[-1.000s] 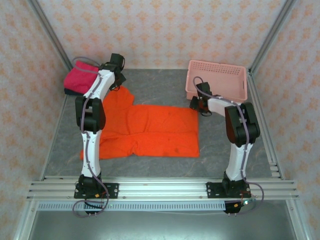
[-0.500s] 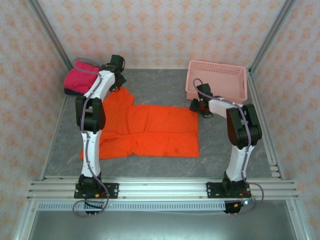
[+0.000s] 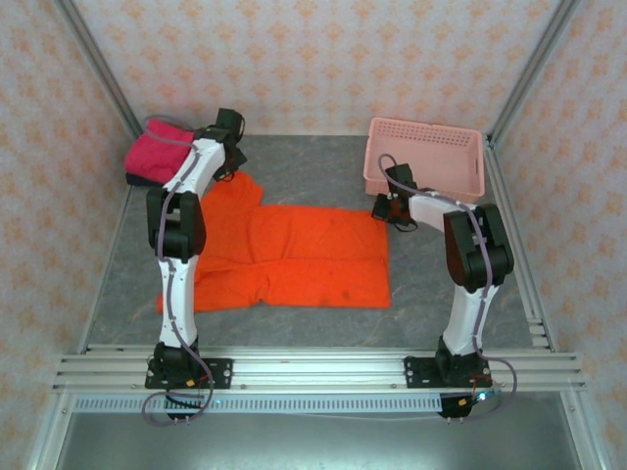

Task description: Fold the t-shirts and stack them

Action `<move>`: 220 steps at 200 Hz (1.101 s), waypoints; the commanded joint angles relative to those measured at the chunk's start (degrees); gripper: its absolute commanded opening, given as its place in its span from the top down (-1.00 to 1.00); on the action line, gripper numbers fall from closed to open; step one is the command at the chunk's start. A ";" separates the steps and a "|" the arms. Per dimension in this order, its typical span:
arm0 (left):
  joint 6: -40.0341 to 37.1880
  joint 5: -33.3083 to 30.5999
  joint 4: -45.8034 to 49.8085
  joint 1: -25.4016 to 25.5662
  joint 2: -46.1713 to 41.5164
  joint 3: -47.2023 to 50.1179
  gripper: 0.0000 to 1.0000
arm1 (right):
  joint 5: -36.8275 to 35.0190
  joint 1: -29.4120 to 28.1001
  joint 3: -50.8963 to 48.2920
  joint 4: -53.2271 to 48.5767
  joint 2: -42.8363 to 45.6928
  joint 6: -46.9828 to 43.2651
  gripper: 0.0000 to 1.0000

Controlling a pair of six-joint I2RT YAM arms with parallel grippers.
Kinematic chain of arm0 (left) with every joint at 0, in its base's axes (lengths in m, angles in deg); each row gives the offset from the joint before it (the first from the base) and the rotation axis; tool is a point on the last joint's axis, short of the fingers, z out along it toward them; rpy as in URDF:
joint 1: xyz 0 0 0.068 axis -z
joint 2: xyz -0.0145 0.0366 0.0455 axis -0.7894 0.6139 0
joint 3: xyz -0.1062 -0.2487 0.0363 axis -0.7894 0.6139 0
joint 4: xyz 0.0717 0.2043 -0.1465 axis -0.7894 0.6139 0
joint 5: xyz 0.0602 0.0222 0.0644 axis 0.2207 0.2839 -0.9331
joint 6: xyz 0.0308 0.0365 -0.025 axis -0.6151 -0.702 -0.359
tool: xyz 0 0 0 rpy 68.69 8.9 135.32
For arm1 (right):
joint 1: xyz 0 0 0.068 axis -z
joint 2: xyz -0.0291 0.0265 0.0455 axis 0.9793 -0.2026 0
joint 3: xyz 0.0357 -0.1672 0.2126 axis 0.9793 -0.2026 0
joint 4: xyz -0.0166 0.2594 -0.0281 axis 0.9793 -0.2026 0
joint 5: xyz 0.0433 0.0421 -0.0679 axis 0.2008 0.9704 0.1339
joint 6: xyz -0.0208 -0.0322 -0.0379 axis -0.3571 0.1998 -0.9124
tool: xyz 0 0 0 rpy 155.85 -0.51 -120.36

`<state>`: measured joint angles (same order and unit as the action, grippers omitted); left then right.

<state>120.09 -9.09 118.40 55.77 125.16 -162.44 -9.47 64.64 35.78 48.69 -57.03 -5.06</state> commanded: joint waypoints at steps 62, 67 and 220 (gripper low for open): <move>-1.38 -3.29 -3.41 -0.43 -15.49 13.60 1.00 | -1.48 -0.02 -10.34 3.71 15.51 0.93 1.00; -1.29 -3.58 -3.78 -0.45 -16.72 15.08 1.00 | -1.37 -0.02 -11.08 3.93 16.33 1.15 1.00; -2.87 -5.82 -2.41 -3.53 -45.70 44.24 1.00 | 3.42 -3.58 -16.73 2.60 25.94 -1.35 1.00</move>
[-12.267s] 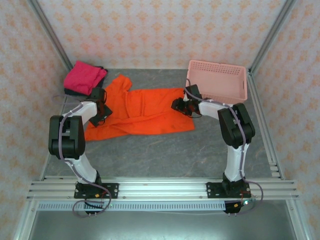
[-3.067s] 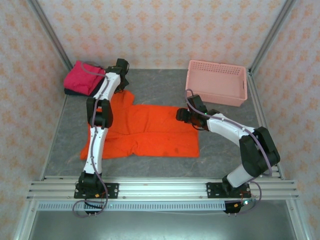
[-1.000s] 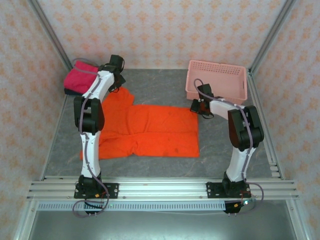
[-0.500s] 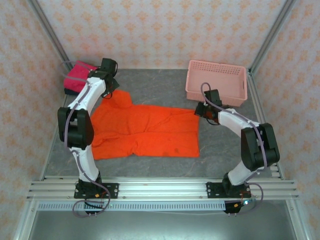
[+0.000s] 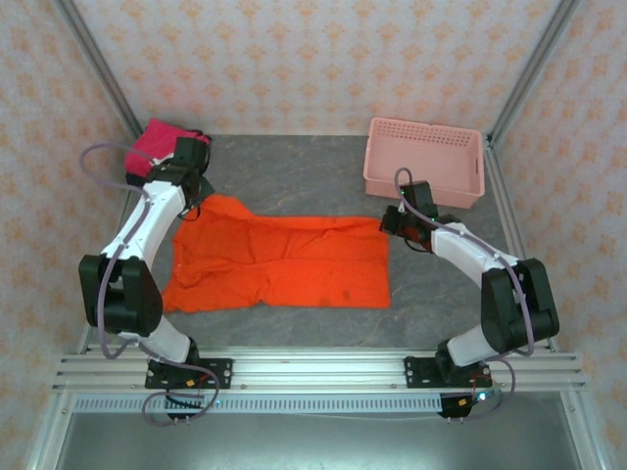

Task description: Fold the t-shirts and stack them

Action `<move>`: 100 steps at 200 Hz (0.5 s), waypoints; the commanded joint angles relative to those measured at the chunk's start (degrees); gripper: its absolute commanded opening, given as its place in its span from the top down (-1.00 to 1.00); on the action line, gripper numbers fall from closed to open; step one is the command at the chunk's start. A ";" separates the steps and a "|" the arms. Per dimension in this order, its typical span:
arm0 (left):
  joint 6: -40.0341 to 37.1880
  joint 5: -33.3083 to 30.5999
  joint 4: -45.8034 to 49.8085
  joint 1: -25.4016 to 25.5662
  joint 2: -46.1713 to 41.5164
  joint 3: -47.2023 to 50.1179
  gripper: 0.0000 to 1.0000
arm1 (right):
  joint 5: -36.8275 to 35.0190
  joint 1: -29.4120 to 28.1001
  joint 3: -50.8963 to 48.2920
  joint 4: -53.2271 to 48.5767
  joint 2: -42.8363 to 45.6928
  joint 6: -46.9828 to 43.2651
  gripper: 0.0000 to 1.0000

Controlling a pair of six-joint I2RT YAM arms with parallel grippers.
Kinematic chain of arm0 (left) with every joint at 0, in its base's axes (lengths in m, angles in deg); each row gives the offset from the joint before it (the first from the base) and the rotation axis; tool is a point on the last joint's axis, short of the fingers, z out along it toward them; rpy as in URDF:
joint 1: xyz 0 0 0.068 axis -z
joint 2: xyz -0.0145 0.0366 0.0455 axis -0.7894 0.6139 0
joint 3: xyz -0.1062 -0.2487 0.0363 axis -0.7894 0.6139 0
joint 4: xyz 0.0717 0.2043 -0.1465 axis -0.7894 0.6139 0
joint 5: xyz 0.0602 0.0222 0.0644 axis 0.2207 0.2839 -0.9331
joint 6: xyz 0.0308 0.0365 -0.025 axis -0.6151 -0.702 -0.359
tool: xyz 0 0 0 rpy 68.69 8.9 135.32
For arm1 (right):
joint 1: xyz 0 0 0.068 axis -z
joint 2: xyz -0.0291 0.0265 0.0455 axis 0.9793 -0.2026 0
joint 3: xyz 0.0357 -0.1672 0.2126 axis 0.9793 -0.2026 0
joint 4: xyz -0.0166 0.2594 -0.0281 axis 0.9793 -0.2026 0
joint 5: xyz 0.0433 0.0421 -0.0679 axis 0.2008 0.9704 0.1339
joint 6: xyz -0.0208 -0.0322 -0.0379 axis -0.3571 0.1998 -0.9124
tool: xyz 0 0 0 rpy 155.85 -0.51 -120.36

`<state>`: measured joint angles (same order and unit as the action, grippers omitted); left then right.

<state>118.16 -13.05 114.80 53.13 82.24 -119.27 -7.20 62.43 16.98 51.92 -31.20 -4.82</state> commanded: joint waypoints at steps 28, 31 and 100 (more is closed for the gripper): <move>-2.03 -1.38 3.45 -1.51 -4.37 -0.05 1.00 | 0.51 -3.03 3.24 -1.28 0.71 -1.28 1.00; -2.15 -1.30 3.72 -1.64 -4.59 -0.09 1.00 | 0.43 -3.14 3.12 -1.22 0.99 -1.12 1.00; -5.32 -1.17 7.75 -3.37 -13.16 5.67 1.00 | -3.99 -3.93 -2.45 -3.66 10.18 0.06 1.00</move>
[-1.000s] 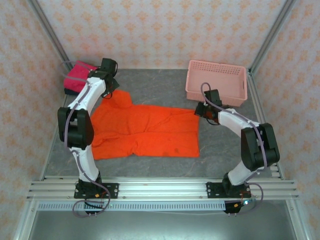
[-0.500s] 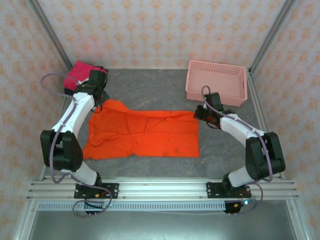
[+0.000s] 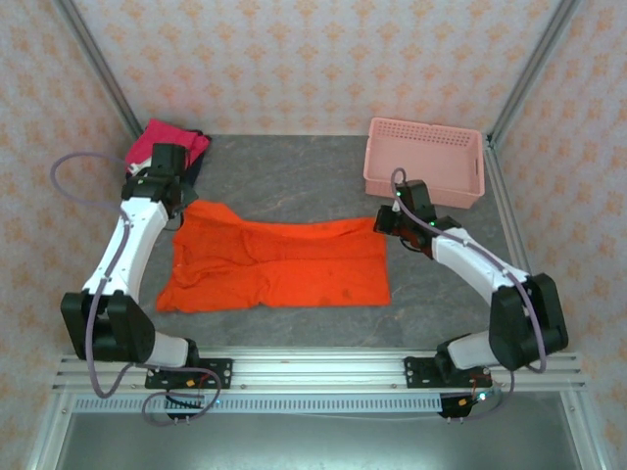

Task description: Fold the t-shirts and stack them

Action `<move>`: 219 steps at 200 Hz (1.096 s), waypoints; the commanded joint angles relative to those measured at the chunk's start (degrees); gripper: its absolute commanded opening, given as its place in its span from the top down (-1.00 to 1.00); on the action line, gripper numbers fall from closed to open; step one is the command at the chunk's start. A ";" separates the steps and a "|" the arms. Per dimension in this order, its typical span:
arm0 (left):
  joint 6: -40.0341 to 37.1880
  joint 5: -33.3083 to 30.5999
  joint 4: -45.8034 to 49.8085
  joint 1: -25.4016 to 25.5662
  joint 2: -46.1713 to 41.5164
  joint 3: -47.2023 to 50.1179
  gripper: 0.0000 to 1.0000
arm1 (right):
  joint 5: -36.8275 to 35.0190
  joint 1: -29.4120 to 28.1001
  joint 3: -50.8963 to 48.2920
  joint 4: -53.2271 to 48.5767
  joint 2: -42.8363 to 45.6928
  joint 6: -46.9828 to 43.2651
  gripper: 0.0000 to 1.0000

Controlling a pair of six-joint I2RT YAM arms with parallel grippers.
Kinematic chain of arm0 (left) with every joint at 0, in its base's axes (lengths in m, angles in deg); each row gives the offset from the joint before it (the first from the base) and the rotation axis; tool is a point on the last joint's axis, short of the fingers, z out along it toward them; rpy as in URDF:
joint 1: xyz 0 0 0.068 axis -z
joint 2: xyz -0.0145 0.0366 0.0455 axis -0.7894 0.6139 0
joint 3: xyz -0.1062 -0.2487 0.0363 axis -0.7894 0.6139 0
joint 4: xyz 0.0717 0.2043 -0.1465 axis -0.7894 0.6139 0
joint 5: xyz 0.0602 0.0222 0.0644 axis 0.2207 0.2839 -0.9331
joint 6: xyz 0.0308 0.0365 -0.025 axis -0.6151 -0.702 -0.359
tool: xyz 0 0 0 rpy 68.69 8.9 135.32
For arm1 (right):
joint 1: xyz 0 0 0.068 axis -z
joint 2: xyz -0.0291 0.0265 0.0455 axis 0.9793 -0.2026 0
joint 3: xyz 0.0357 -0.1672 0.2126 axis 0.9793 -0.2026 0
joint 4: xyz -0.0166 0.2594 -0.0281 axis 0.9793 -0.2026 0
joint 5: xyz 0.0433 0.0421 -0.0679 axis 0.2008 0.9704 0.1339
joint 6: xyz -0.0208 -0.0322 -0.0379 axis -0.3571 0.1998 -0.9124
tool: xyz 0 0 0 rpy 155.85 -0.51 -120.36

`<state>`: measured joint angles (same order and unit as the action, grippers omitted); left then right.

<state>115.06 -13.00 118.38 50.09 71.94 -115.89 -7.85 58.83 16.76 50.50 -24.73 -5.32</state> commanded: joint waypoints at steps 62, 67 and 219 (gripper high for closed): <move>-2.74 -1.36 7.51 -0.33 -9.66 9.08 1.00 | -2.70 -0.35 -5.38 -3.98 6.71 1.36 1.00; -2.73 -1.47 7.93 -0.33 -10.42 9.52 1.00 | -2.89 -0.32 -5.49 -4.16 6.73 1.42 1.00; 0.48 -4.17 15.51 -0.33 -25.00 24.32 1.00 | -0.85 -0.30 -9.07 -7.26 7.03 2.33 1.00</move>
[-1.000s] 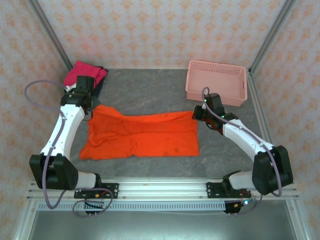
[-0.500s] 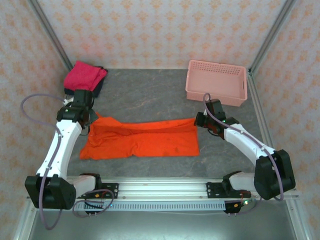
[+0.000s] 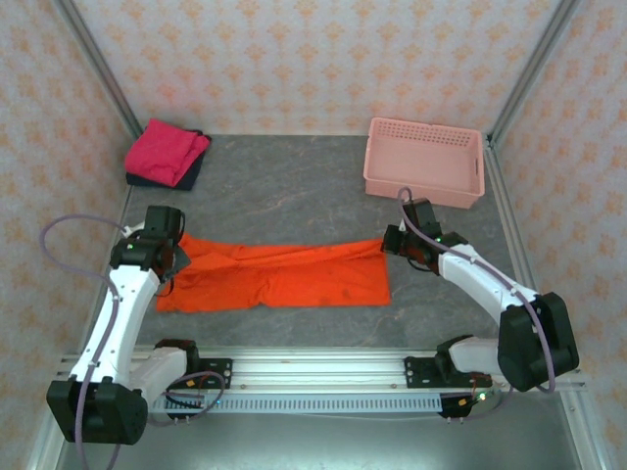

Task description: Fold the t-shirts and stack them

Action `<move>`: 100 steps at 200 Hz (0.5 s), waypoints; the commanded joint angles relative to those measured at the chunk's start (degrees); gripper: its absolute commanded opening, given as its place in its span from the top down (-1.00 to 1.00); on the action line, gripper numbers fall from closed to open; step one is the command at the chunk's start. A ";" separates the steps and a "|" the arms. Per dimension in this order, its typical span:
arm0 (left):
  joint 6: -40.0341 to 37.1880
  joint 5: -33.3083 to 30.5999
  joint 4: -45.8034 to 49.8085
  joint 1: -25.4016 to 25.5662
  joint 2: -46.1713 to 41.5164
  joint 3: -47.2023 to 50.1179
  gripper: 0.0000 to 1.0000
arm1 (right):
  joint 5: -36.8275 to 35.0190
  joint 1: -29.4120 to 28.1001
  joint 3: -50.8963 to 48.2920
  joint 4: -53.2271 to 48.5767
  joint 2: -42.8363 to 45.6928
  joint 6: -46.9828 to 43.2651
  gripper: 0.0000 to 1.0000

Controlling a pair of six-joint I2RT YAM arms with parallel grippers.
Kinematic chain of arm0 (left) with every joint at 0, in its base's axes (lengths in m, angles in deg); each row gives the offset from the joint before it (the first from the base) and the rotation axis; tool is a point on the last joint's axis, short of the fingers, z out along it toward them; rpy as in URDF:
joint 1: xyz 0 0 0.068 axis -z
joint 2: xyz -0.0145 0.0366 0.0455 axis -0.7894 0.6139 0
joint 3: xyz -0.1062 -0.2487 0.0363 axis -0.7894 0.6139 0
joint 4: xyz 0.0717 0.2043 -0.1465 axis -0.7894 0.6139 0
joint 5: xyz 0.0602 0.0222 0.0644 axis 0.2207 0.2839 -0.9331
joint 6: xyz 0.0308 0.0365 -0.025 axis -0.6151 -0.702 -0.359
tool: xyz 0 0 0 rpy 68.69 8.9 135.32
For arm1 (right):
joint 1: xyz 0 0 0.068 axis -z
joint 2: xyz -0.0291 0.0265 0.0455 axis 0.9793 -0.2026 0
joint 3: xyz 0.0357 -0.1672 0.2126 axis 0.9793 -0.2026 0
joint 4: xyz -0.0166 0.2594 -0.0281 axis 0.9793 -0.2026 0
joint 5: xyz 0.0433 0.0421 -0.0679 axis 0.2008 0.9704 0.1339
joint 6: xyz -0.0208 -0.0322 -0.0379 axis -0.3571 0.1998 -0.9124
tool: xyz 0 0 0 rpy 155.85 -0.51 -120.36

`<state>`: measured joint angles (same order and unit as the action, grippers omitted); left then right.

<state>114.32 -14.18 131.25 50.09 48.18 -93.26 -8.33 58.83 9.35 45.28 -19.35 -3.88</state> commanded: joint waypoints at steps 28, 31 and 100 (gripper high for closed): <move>1.84 -3.57 3.61 -0.33 -2.13 1.29 1.00 | -0.78 -0.30 -2.91 -3.04 2.51 1.66 1.00; 1.91 -3.81 3.88 -0.33 -2.13 1.20 1.00 | -0.83 -0.29 -3.19 -3.08 2.74 1.80 1.00; 6.45 -1.14 4.73 -0.29 -3.02 3.03 1.00 | 0.63 -0.32 -6.02 -3.19 4.70 2.97 1.00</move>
<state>117.51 -15.45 134.23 50.09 45.74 -91.62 -8.05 58.74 4.76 42.83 -15.51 -2.13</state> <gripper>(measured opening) 0.049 0.062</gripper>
